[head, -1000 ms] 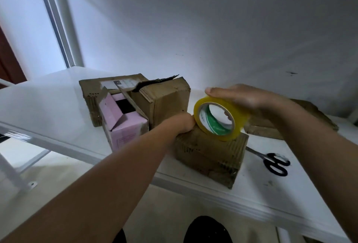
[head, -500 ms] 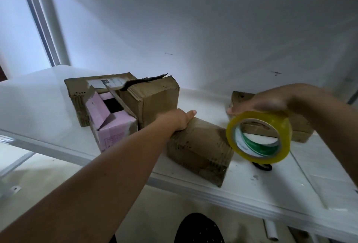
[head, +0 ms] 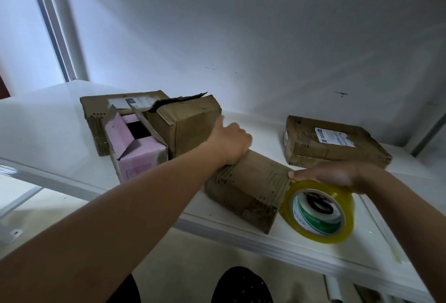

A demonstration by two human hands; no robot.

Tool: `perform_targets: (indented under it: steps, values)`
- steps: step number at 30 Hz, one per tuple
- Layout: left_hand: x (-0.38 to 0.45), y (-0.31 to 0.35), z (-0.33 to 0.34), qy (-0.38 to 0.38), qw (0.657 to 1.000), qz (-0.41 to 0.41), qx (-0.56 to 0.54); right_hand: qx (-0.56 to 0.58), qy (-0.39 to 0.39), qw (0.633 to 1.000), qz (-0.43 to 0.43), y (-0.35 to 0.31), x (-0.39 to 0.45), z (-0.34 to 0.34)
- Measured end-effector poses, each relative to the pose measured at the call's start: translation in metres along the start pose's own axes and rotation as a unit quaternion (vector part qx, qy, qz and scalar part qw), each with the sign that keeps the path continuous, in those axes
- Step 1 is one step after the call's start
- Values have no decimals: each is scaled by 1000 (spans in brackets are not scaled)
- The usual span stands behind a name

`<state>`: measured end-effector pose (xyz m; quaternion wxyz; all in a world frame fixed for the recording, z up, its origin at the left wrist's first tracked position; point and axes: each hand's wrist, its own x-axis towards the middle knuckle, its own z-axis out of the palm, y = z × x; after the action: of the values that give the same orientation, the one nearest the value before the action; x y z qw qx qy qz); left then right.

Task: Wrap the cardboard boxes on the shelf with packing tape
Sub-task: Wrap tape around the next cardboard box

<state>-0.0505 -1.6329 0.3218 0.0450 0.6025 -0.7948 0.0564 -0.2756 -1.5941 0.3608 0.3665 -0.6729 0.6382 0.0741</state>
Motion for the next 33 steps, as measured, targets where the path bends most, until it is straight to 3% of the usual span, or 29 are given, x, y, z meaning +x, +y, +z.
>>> perform_targets:
  steps: [3, 5, 8, 12, 17, 23, 26, 29, 33]
  values:
    - [-6, 28, -3, -66, 986, 104, -117, -38, -2, 999, -11, -8, 2, -1]
    - [-7, 40, 5, -60, 983, 122, -126, -71, 15, 997, -20, -14, 5, -5]
    - [-9, 31, 10, -36, 988, 72, -129, -85, 62, 994, -39, -21, 12, -10]
    - [-14, 5, 17, -34, 992, -21, -122, -23, 133, 988, -76, -32, 37, -8]
    - [-18, -12, 19, -23, 992, -69, -105, 33, 239, 963, -116, -39, 73, 3]
    - [5, -11, -4, -193, 959, -129, -161, 34, 295, 944, -147, -35, 80, 7]
    - [13, -10, -10, -224, 943, -44, -244, 49, 339, 926, -162, -33, 82, 16]
    - [12, -9, 1, -178, 906, 11, -385, 62, 317, 934, -150, -29, 79, 15]
    - [15, -15, 10, -162, 890, 5, -426, -21, 262, 956, -131, -40, 76, 4]
